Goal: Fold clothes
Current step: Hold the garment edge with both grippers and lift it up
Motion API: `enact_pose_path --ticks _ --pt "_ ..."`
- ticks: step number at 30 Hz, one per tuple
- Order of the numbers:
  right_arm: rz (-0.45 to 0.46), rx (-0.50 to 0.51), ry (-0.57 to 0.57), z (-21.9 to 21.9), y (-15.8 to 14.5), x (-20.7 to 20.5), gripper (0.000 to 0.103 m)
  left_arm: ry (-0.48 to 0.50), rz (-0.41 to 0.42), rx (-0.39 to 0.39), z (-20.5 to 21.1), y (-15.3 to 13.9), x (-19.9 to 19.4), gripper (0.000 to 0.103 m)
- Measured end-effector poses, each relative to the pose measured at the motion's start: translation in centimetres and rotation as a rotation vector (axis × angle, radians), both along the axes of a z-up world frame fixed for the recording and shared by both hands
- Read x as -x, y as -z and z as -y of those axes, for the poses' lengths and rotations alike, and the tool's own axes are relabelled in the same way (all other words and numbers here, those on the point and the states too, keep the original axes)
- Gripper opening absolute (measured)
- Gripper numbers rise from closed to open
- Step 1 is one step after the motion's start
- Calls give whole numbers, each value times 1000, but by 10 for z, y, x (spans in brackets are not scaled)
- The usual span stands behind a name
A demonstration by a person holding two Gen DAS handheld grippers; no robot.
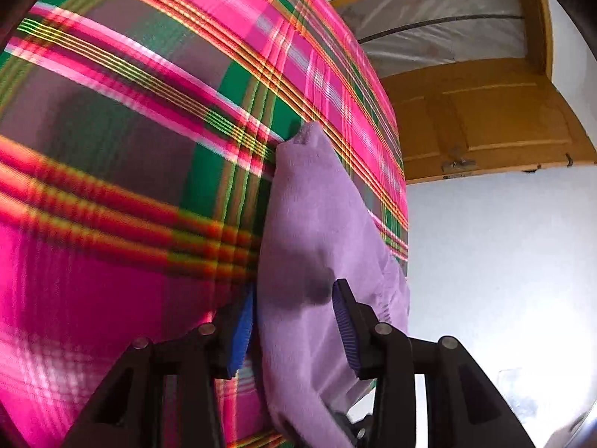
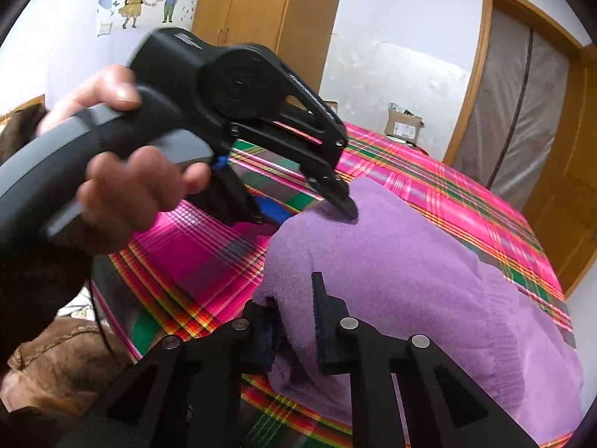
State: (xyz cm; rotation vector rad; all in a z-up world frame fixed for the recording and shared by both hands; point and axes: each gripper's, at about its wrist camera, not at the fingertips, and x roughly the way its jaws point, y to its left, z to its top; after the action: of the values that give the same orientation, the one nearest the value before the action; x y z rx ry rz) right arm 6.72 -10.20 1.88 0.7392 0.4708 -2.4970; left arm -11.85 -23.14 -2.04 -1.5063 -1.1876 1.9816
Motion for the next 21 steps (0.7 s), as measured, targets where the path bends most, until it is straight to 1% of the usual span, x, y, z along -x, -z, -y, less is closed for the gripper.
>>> enact_pose_path --ticks 1,3,4,5,7,8,10,12,16,21 --pt "6 6 -1 -2 -1 0 15 -2 -2 -1 -1 0 4 41" --pt "13 19 -4 -4 -3 0 15 4 -4 8 -3 1 12 34" --pt "15 25 -5 -6 -4 -1 15 8 -5 8 -5 1 15 32" --pt "18 31 -5 -7 -5 -3 15 12 -12 7 -8 1 17 26" --pt "26 41 -6 -9 -6 -5 15 6 -18 1 -8 1 21 23" --pt "27 40 -6 -8 -6 -4 15 0 -19 -4 -7 1 22 20" --pt "32 43 -6 -16 -5 10 15 -14 -25 -23 -3 2 23 16" --pt "33 45 -11 -15 -6 13 15 -28 -43 -32 1 0 22 14" --pt "29 45 -30 -5 -8 14 15 -37 -84 -2 7 -8 20 13" --pt "29 62 -59 12 -14 17 14 -64 -110 -4 29 -18 16 12"
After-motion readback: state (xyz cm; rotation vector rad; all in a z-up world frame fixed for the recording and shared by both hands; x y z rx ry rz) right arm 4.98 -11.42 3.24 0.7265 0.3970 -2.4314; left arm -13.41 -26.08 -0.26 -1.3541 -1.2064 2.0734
